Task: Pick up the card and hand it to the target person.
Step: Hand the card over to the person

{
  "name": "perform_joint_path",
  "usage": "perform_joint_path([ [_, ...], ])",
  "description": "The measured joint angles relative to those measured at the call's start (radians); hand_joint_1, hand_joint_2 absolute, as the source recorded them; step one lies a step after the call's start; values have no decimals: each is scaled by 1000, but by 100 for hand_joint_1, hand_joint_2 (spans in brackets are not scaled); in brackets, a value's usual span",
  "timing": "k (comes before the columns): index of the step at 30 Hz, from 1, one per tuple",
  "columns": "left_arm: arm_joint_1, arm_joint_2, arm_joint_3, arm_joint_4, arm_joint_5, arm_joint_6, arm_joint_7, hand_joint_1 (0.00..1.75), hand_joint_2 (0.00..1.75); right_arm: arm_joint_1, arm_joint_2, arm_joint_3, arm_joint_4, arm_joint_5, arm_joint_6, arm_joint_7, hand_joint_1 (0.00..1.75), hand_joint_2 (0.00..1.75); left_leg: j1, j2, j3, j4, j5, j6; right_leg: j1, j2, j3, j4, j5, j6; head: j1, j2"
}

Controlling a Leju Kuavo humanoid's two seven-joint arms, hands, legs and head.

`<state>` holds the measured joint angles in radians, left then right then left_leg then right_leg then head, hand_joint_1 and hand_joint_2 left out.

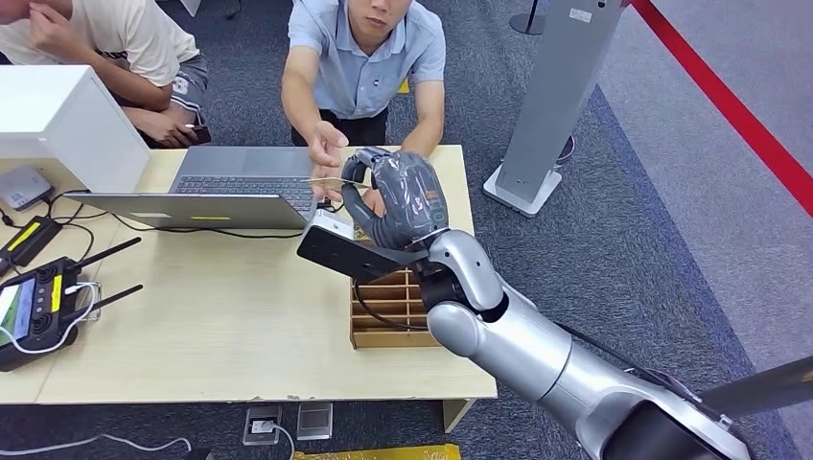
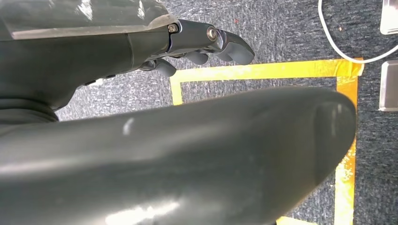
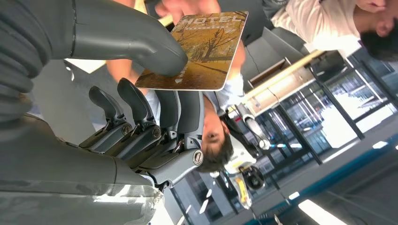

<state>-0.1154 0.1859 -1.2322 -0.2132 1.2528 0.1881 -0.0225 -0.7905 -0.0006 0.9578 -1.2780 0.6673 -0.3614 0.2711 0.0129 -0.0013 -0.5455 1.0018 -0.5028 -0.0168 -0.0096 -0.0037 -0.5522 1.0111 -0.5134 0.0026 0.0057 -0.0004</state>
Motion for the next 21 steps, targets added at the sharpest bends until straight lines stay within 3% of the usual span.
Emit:
perform_joint_path([
  [14,0,0,0,0,4,-2,-4,0,0,0,57,4,135,57,-40,-7,155,175,0,0,0,0,0,0,0,0,0,0,0,0,0,0],
  [18,0,0,0,0,3,-2,-5,0,0,0,66,6,158,68,-49,-6,0,175,0,0,0,0,0,0,0,0,0,0,0,0,0,0],
  [21,0,0,0,0,-3,1,-5,0,0,0,72,6,171,66,-49,-9,0,175,0,0,0,0,0,0,0,0,0,0,0,0,0,0],
])
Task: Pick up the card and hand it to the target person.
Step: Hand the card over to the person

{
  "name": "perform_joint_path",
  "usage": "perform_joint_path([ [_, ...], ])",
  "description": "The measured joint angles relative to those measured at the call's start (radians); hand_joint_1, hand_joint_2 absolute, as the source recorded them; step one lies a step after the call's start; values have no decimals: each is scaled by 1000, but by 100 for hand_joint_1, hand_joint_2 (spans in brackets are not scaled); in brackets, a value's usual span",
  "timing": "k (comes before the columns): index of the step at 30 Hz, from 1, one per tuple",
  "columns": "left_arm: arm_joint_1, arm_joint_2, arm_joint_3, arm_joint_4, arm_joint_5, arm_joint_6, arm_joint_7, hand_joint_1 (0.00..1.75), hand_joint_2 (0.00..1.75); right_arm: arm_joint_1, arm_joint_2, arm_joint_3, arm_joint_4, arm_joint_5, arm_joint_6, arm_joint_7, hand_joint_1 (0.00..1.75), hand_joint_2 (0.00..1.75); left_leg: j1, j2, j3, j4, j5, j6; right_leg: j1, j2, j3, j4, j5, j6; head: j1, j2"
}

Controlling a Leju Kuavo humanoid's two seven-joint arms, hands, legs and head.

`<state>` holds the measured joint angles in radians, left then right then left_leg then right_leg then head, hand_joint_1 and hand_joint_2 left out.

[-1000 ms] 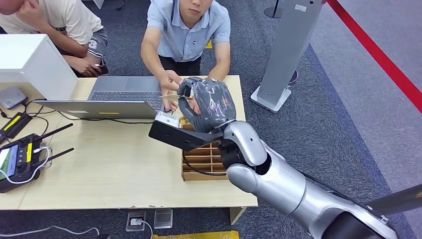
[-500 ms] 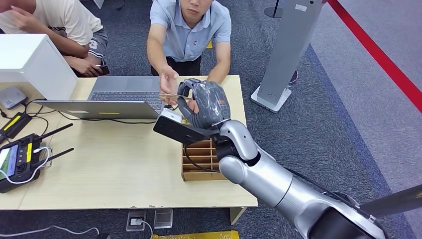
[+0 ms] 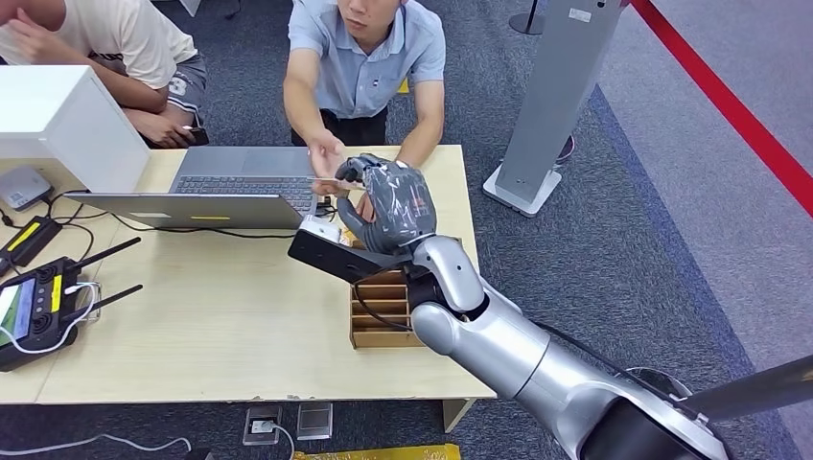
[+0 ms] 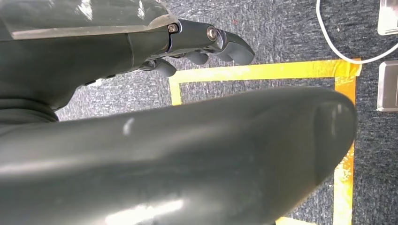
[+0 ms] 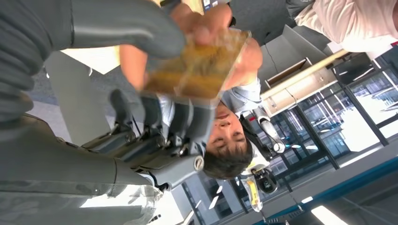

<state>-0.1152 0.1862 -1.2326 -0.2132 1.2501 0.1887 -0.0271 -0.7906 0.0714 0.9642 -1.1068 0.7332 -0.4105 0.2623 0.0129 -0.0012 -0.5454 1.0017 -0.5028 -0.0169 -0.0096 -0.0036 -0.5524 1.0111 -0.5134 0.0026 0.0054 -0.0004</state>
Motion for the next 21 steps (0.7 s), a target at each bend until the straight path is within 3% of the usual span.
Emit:
perform_joint_path([
  [9,1,0,0,0,10,4,-1,0,0,5,5,-3,18,-52,-23,-17,0,175,0,0,0,0,0,0,0,0,0,0,0,0,0,0],
  [15,3,0,2,0,32,13,3,0,0,64,-21,-32,-64,-222,-55,-74,0,175,0,0,0,0,0,0,0,0,-1,0,0,0,0,0],
  [21,10,0,10,0,54,26,18,0,0,196,-95,-80,-222,-457,-47,-154,0,175,0,0,0,0,0,0,0,0,-1,-1,0,0,1,0],
])
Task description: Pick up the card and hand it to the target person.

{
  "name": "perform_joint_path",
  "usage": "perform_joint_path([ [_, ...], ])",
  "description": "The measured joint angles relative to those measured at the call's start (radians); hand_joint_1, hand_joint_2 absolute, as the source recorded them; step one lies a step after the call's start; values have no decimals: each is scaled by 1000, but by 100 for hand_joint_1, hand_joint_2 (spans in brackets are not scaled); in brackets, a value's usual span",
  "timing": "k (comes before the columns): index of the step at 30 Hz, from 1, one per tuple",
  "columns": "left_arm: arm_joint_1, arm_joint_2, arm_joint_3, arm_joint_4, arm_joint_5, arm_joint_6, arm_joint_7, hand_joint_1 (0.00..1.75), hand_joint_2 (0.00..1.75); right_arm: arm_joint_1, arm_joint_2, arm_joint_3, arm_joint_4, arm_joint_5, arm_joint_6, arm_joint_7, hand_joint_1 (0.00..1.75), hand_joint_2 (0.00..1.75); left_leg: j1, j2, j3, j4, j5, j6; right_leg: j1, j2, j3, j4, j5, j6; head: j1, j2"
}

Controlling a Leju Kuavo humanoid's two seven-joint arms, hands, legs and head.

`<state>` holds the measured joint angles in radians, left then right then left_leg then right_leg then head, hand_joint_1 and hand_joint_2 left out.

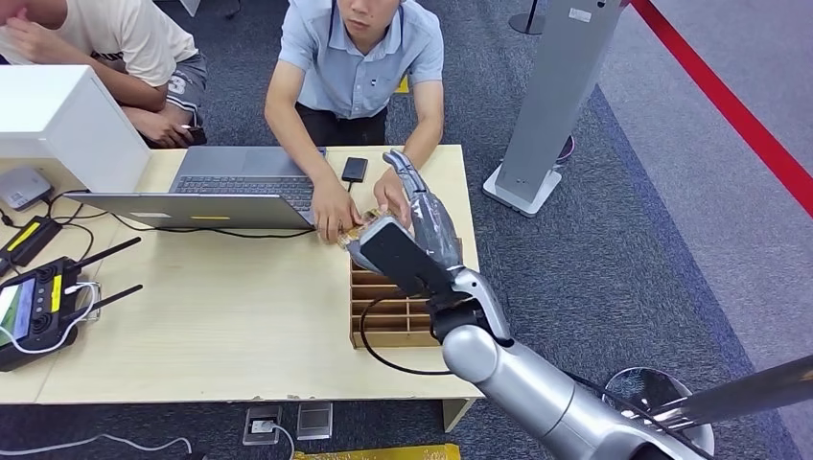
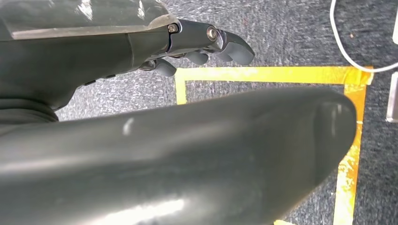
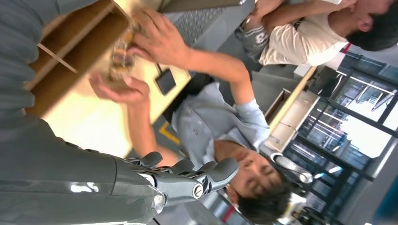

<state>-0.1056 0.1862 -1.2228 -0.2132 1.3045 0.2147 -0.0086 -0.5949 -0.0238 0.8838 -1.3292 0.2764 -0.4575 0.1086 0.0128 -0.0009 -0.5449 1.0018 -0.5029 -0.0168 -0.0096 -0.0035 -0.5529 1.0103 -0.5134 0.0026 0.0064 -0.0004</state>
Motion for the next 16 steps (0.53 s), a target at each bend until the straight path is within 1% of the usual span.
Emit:
perform_joint_path([
  [3,2,-1,4,0,12,7,-10,0,0,74,-40,-28,-78,-119,35,-35,0,175,0,0,1,0,0,0,0,0,0,-1,0,0,-1,0],
  [7,6,-7,23,0,43,20,-49,0,0,188,-104,-67,-176,-300,122,-68,0,175,0,0,0,0,0,0,0,0,0,-1,0,0,-1,0],
  [9,6,-12,34,0,55,29,-55,0,0,235,-132,-81,-214,-348,148,-77,0,175,0,0,0,0,0,0,0,0,0,-1,0,0,-1,0],
  [12,7,-22,48,0,66,46,-55,0,0,289,-163,-95,-254,-398,162,-80,0,175,0,0,0,0,0,0,0,0,0,-1,0,0,-1,0],
  [16,7,-33,63,0,69,47,-56,0,0,346,-187,-109,-287,-444,161,-96,0,175,0,0,0,0,0,0,0,0,1,-1,0,0,-1,0],
])
